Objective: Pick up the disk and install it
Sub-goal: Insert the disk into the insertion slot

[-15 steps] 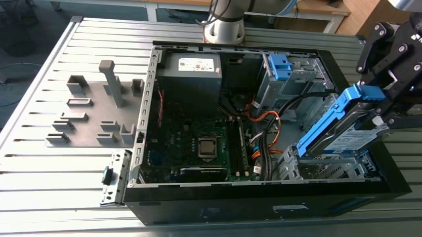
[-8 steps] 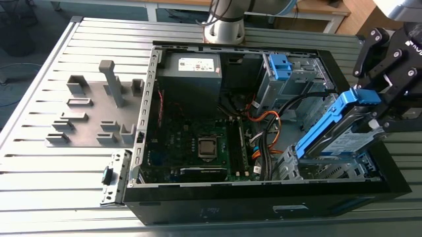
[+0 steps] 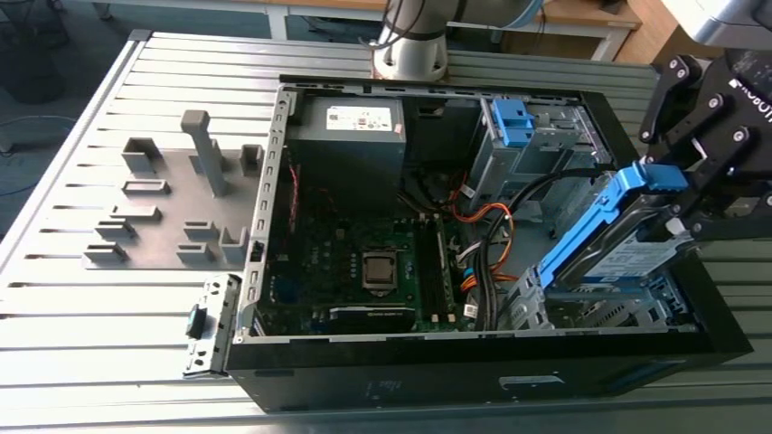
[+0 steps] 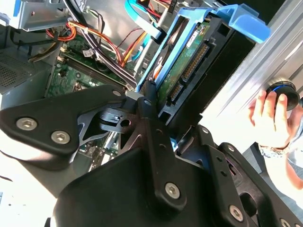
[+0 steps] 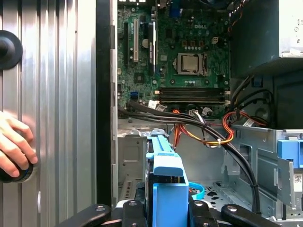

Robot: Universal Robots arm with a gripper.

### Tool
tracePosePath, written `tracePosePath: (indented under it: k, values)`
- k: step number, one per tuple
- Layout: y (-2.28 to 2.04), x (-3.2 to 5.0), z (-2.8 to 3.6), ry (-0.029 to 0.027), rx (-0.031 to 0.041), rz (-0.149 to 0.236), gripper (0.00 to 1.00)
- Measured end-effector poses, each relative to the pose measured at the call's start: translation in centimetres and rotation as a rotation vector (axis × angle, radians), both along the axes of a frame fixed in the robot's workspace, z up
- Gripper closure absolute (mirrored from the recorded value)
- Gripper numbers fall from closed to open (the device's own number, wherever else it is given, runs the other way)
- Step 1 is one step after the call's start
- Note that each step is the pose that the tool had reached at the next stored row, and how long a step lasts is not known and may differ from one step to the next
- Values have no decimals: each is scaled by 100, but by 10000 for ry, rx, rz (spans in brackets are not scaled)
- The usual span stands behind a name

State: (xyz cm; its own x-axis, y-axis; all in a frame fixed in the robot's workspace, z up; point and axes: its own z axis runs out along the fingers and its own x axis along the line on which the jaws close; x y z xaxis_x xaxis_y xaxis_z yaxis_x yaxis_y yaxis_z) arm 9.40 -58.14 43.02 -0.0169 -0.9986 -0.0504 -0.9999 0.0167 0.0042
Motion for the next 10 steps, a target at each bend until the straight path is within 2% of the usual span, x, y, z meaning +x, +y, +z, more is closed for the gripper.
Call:
tracePosePath:
  k: [3, 10]
  values:
    - [24, 3, -11, -1, -18, 0, 64]
    - [26, 13, -72, 0, -226, 0, 64]
